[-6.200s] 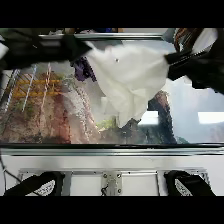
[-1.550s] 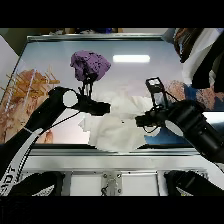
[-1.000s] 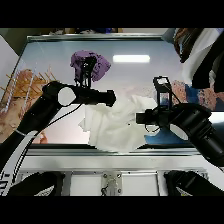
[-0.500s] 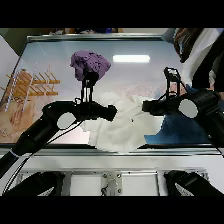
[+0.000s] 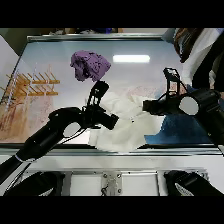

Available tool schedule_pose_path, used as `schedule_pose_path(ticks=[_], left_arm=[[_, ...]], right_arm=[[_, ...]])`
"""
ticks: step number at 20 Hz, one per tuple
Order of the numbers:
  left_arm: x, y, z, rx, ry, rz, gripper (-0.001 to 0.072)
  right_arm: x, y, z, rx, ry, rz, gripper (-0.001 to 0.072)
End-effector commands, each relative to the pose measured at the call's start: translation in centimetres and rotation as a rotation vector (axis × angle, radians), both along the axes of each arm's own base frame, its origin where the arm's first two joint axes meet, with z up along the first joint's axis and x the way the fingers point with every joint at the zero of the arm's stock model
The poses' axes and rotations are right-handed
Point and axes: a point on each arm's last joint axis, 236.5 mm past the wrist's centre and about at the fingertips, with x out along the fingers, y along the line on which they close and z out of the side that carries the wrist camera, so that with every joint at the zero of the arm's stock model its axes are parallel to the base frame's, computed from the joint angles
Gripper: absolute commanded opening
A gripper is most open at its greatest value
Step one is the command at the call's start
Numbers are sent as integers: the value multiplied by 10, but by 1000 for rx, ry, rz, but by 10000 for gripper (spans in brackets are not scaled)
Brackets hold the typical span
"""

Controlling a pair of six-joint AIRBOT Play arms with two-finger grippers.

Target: Fold the clothes and pants, and hang the long-sleeved shirts on hangers.

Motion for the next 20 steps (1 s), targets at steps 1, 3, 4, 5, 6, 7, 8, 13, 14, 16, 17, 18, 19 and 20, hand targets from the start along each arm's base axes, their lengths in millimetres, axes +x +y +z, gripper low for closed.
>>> schedule_pose_path(ticks=[1,3,4,5,6,7,8,13,14,16,17,18,19,20], left_arm=[[4,-4,-7,-5,-58,-24,689],[22,5,-15,-5,-51,25,689],[30,8,-22,7,-35,43,689],[36,9,-28,20,-23,53,689],[42,8,-33,27,-15,59,689],[46,4,-36,32,-8,58,689],[50,0,-38,38,-3,55,689],[51,-6,-63,145,84,-4,689],[46,-4,-69,168,110,-14,688],[35,2,-77,199,134,-37,688],[31,6,-78,204,135,-41,688],[28,10,-78,205,134,-41,688],[25,14,-76,203,133,-37,688],[24,17,-73,192,131,-28,688]], right_arm=[[-2,5,0,21,9,5,20],[-3,7,0,31,14,6,20],[-3,7,0,30,14,6,20],[-3,7,0,30,14,6,20],[-3,8,0,34,16,7,20],[-4,9,0,38,17,7,20],[-4,9,0,37,17,7,20],[-4,8,0,36,17,7,20],[-3,8,0,36,16,7,20],[-3,8,0,36,16,7,20],[-3,8,0,36,16,7,20],[-3,8,0,36,16,7,20],[-3,8,0,36,17,7,20],[-3,8,0,36,17,7,20]])
